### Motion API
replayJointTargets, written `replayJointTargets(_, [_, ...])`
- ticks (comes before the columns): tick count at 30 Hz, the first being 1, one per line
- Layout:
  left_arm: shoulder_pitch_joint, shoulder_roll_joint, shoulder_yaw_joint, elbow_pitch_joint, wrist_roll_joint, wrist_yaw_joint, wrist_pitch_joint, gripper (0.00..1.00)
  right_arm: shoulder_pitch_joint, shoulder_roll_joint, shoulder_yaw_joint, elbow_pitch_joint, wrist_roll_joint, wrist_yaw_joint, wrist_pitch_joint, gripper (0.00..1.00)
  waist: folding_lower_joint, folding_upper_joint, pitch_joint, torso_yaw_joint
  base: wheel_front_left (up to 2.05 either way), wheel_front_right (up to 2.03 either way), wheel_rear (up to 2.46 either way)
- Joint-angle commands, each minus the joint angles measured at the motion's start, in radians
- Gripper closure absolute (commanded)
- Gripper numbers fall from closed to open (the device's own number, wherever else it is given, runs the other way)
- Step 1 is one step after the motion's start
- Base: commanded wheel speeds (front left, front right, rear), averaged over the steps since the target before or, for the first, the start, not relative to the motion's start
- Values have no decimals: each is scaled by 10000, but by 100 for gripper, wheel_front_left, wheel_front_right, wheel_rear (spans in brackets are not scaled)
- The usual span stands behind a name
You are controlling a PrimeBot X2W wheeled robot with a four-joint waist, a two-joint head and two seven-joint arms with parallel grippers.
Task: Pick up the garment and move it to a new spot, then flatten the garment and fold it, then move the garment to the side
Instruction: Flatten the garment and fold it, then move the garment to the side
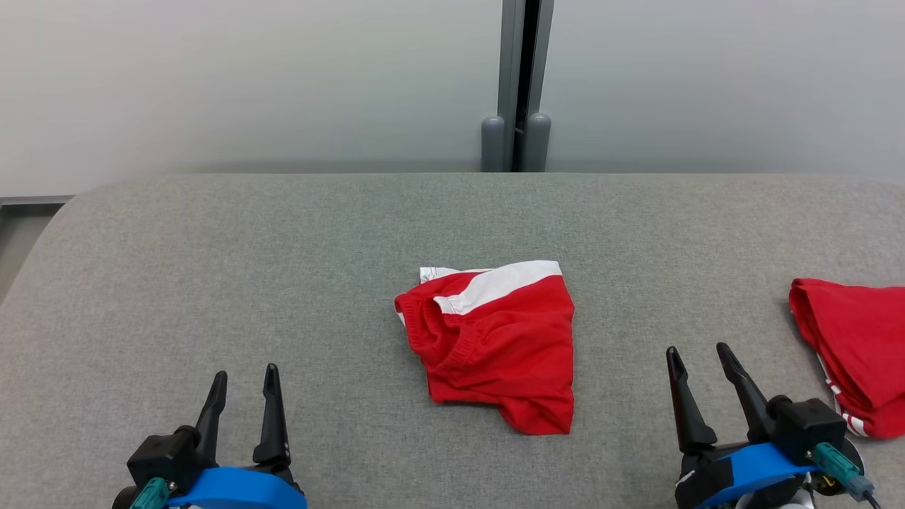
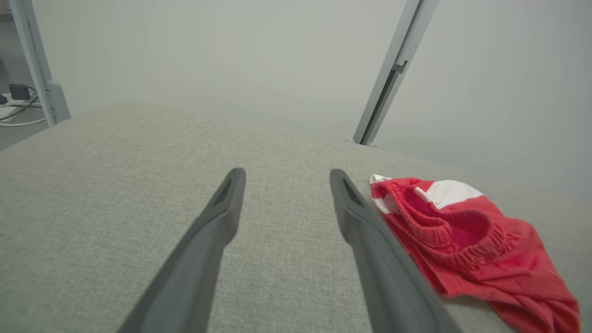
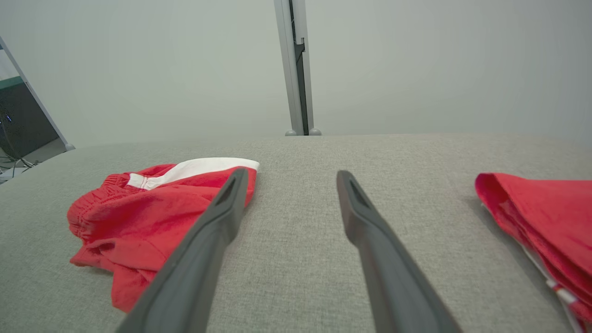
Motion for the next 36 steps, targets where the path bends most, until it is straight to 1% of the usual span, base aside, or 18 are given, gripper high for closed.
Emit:
replayJointTargets(1, [39, -34, 78, 34, 79, -65, -44, 0, 107, -1, 15, 26, -92, 1, -55, 0, 1, -1, -6, -17, 0, 0, 0])
replayJointTargets(5, [51, -108, 189, 143, 223, -174, -45, 0, 70, -1, 15, 105, -222, 1, -76, 0, 1, -1, -37, -41, 0, 0, 0])
replayJointTargets(19, [-90, -262, 373, 246, 515, -335, -46, 0, -71, 0, 59, 541, -178, 1, -90, 0, 1, -1, -33, 30, 0, 0, 0])
replayJointTargets(24, [-206, -312, 375, 285, 585, -386, -46, 0, -606, 0, -26, 885, -500, 1, 316, 0, 1, -1, 89, 108, 0, 0, 0])
replayJointTargets(28, [-332, -326, 384, 312, 646, -441, -46, 0, -1574, -1, 13, 1011, -640, 1, 1025, 0, 1, -1, 217, 255, 0, 0, 0])
replayJointTargets(31, [-452, -340, 417, 321, 692, -447, -46, 0, -2385, -2, -25, 1316, -691, 1, 2147, 0, 1, -1, 287, 452, 0, 0, 0])
replayJointTargets(34, [-489, -420, 428, 316, 740, -470, -46, 0, -3022, 2, -68, 1922, -910, 1, 3568, 0, 1, -1, 382, 756, 0, 0, 0])
replayJointTargets(36, [-524, -452, 476, 326, 768, -481, -45, 0, -3355, -5, -129, 2332, -791, 1, 4245, 0, 1, -1, 465, 987, 0, 0, 0])
